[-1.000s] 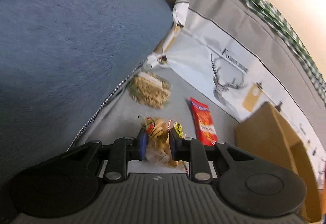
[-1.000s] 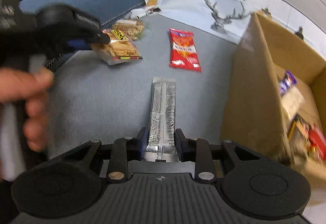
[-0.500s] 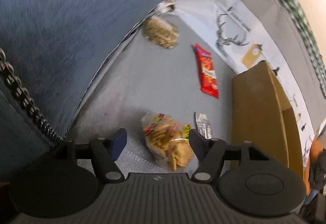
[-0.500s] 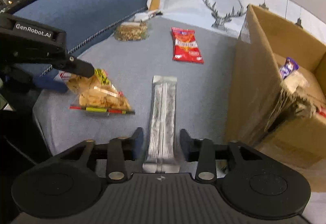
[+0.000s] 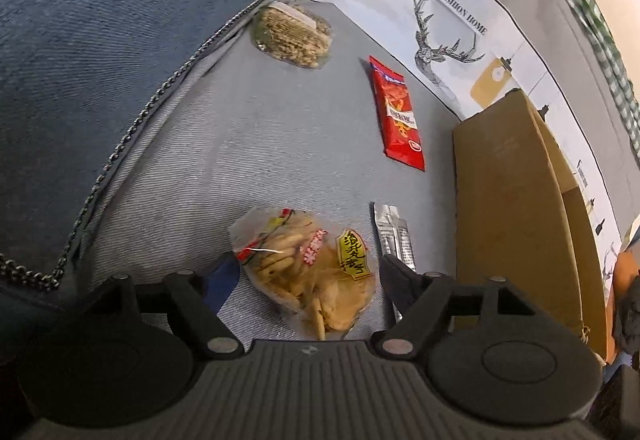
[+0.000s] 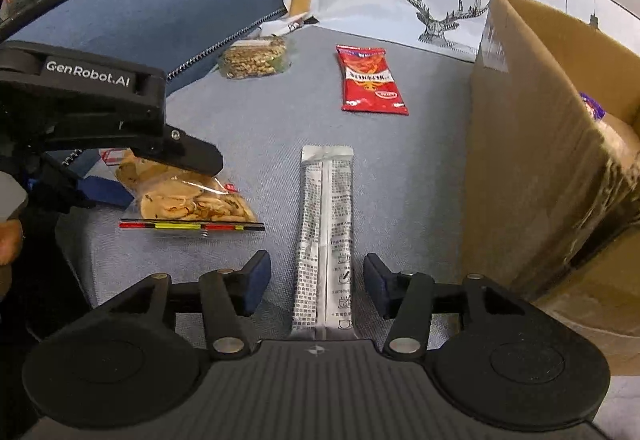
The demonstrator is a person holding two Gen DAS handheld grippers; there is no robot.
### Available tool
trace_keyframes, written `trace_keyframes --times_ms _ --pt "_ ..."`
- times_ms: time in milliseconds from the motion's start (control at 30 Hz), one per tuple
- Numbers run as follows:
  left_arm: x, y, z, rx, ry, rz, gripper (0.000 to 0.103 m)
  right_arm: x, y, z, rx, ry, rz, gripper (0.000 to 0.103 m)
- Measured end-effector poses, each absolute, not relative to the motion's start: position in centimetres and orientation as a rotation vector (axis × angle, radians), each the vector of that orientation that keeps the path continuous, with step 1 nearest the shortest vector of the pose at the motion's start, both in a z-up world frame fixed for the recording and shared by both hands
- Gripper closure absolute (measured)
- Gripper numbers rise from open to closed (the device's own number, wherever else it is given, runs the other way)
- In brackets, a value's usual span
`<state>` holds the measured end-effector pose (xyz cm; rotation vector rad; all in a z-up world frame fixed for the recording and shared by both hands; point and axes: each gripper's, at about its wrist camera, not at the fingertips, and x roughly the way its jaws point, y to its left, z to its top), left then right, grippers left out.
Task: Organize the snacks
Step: 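Grasp the cracker bag with the left tool while the right tool grasps the silver stick snack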
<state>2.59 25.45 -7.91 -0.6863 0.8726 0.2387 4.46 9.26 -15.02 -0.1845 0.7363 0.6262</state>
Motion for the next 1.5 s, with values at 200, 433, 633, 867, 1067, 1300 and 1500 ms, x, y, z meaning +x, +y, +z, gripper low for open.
trace_keyframes --times_ms 200,433,633,867,1067,1300,1500 --pt "2.4 25.2 -8.0 -0.680 0.868 0.226 0.022 4.2 9.4 -15.1 -0.218 0.719 0.624 0.071" --pt "2.4 25.5 -8.0 -0.690 0.865 0.211 0.029 3.7 8.7 -14.4 -0.213 0.700 0.611 0.075" --pt "2.5 25.1 -7.9 -0.678 0.866 0.187 0.036 3.0 8.6 -14.0 -0.226 0.705 0.600 0.075" --pt "2.0 25.2 -7.6 -0.677 0.840 0.196 0.037 3.1 8.5 -14.7 -0.247 0.731 0.599 0.071" --pt "2.2 25.2 -7.8 -0.675 0.859 0.197 0.037 3.2 8.8 -15.0 -0.260 0.735 0.593 0.071" --pt "2.6 24.9 -7.8 -0.655 0.866 0.195 0.037 3.2 8.8 -15.0 -0.264 0.730 0.600 0.073" --pt "2.6 24.8 -7.7 -0.641 0.859 0.190 0.037 2.9 8.5 -14.7 -0.262 0.714 0.590 0.076"
